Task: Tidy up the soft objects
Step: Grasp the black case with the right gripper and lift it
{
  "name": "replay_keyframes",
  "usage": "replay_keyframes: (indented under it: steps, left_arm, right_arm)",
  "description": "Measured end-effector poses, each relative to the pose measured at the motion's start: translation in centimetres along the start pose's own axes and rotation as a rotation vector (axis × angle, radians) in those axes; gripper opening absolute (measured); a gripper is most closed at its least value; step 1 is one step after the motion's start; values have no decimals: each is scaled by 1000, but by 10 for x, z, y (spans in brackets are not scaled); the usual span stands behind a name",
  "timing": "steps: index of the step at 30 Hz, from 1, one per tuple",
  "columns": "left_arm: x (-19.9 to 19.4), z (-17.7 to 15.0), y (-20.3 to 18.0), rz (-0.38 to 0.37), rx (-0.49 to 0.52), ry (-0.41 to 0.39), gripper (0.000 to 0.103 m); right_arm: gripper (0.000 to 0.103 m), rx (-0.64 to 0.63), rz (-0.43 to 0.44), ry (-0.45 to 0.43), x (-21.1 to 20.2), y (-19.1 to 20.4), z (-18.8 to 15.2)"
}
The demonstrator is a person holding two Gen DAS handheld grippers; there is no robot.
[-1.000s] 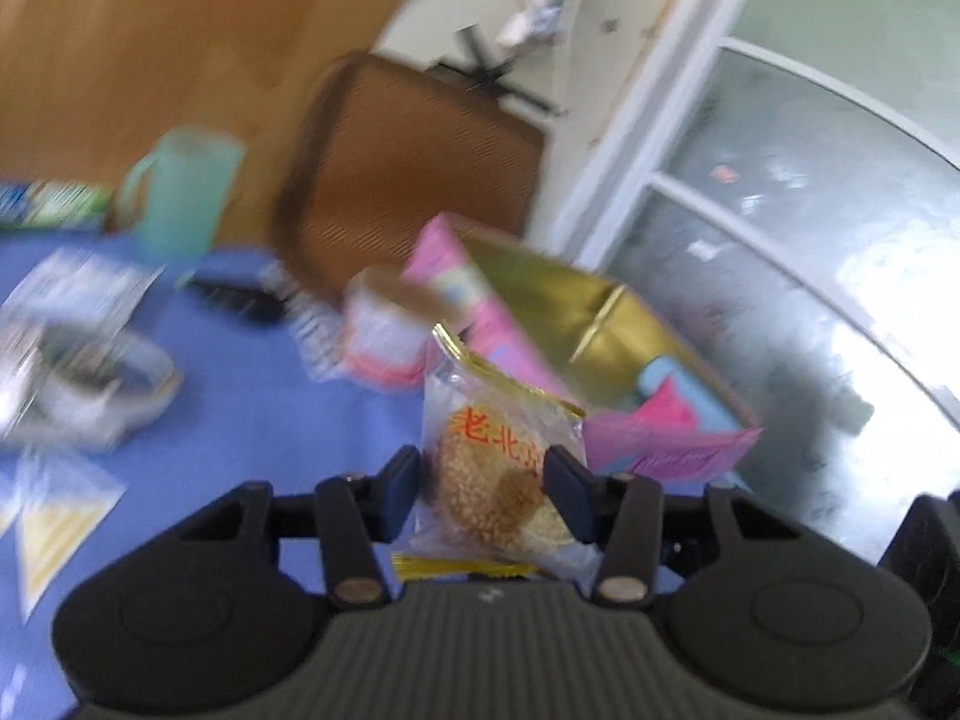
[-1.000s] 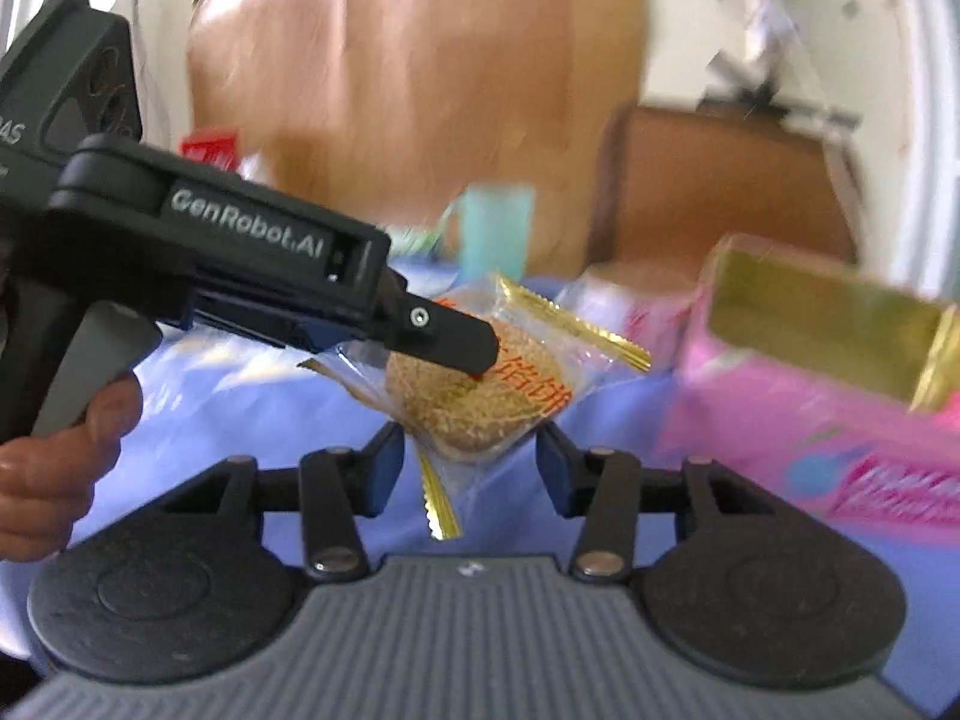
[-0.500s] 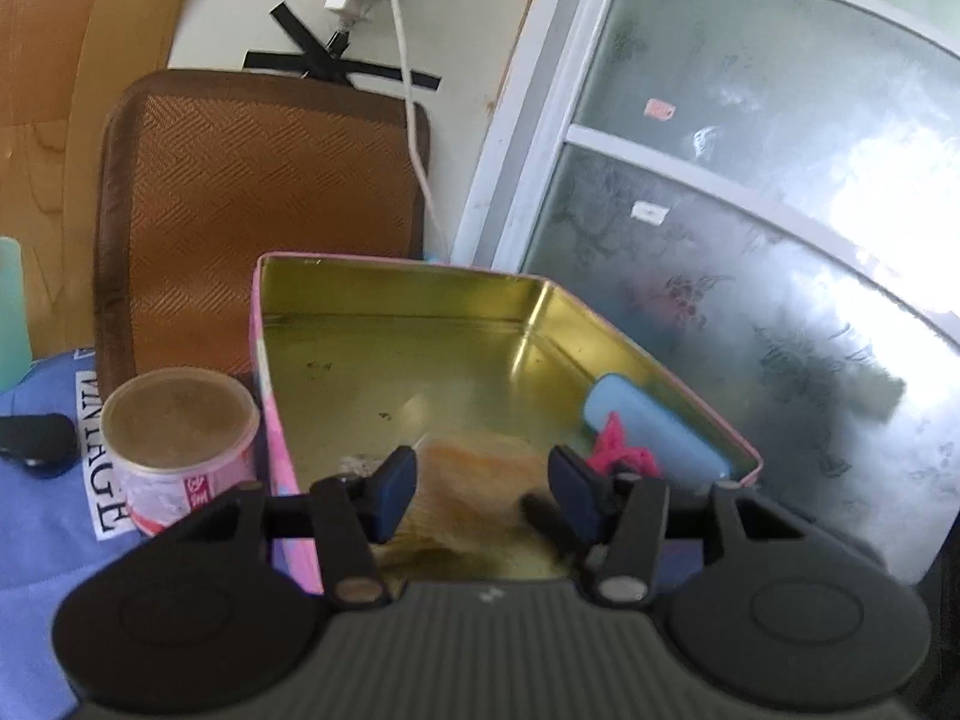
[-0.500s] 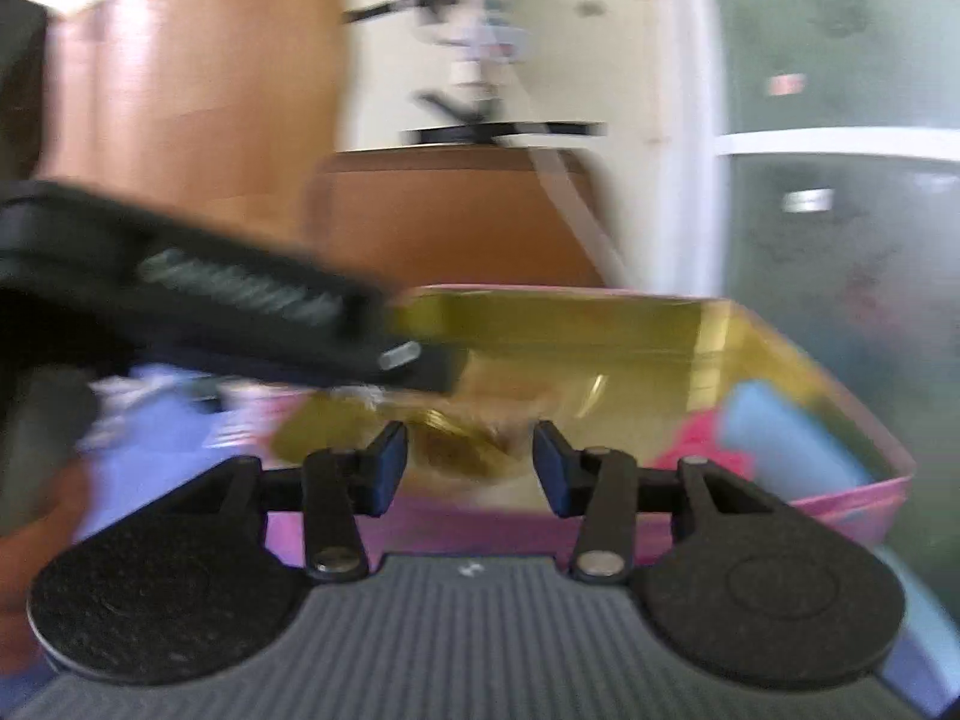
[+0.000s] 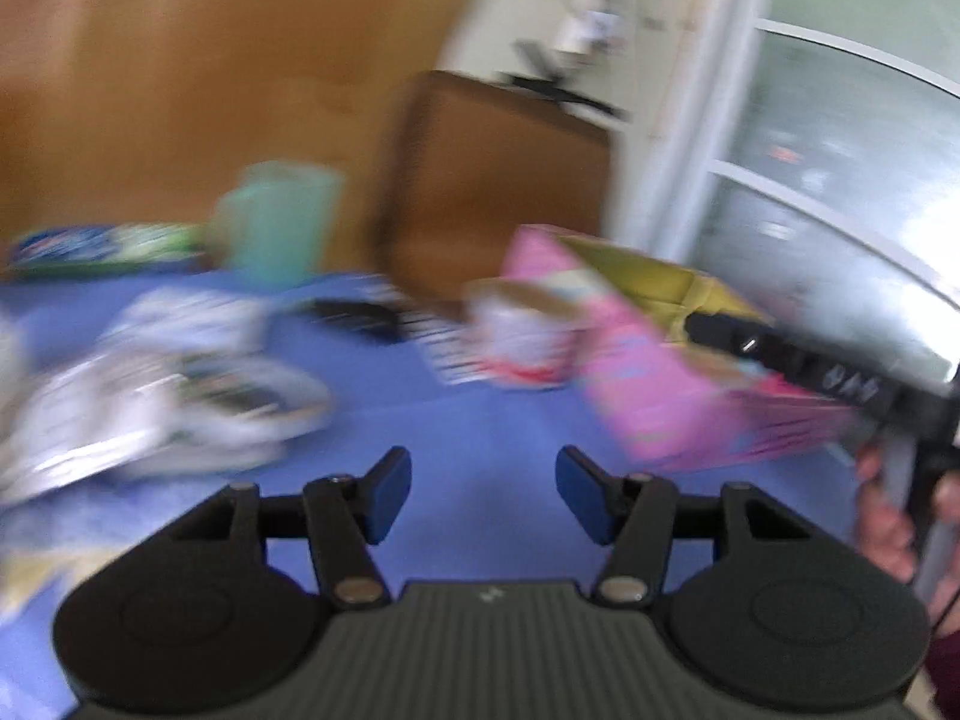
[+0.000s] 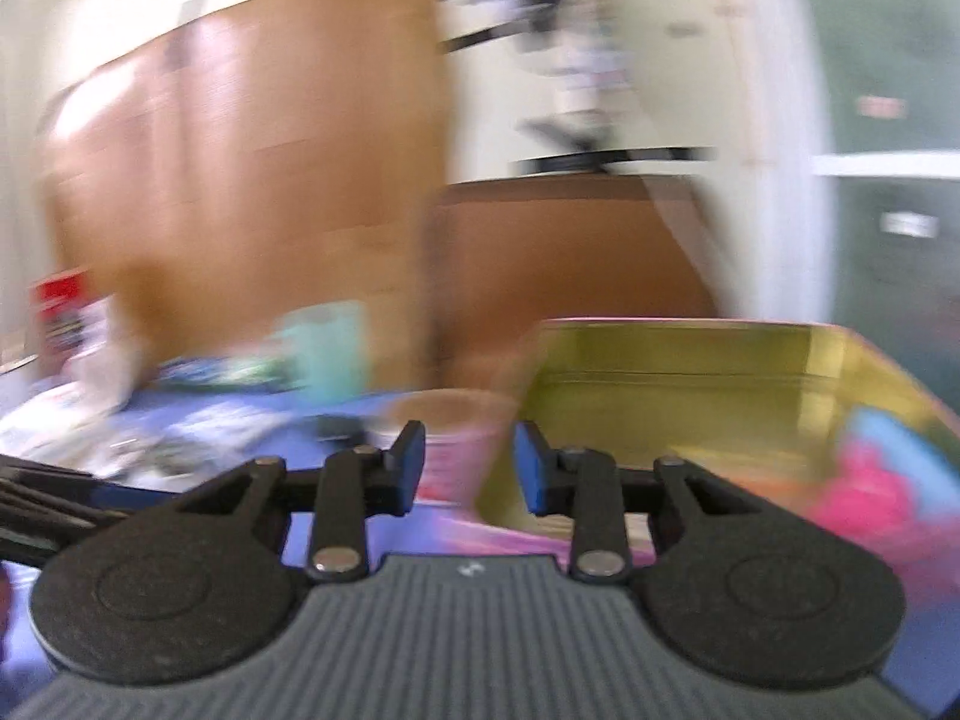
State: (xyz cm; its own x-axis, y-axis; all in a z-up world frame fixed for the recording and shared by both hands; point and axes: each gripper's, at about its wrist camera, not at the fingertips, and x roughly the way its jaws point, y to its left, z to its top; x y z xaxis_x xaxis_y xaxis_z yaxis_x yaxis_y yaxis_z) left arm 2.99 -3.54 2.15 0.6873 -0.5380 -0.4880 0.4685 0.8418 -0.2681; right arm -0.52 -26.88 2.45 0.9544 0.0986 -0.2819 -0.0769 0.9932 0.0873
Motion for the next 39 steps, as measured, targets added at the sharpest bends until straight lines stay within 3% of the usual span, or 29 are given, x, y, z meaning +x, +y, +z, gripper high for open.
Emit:
replay_keyframes:
  steps: [2,4,7,11,14,16,20,27,33,37,39]
  left_arm:
    - [-8,-8,27,52,-70,-3,55]
    - [-16,-11,43,20,-157,-23,57]
    - [-28,-14,42,9,-137,-108,62]
    - [-28,-11,34,3,-77,-146,64]
    - [-22,-10,32,-22,-82,-129,64]
    - [-21,-8,35,-29,-100,-128,64]
    - [-22,-10,44,-35,-152,-130,64]
    - [-24,-10,59,-45,-229,-136,64]
    - [-22,-10,49,-61,-168,-113,64]
    - [-16,-9,39,-106,-129,-48,64]
    - [-11,-11,31,-142,-161,7,64]
  right_arm:
    - [36,-48,75,84,37,24,12]
    - [38,-100,129,168,81,45,23]
    - [41,-186,107,303,157,63,40]
    - [71,-279,51,462,224,76,45]
    - [71,-296,24,578,254,76,41]
    - [67,-224,32,599,256,68,41]
    - [52,-201,82,584,229,68,36]
    - [52,-256,149,508,139,78,4]
    - [53,-89,157,424,38,51,-32]
    - [53,-43,120,348,-17,47,-57]
    - [59,-56,128,314,-28,48,-66]
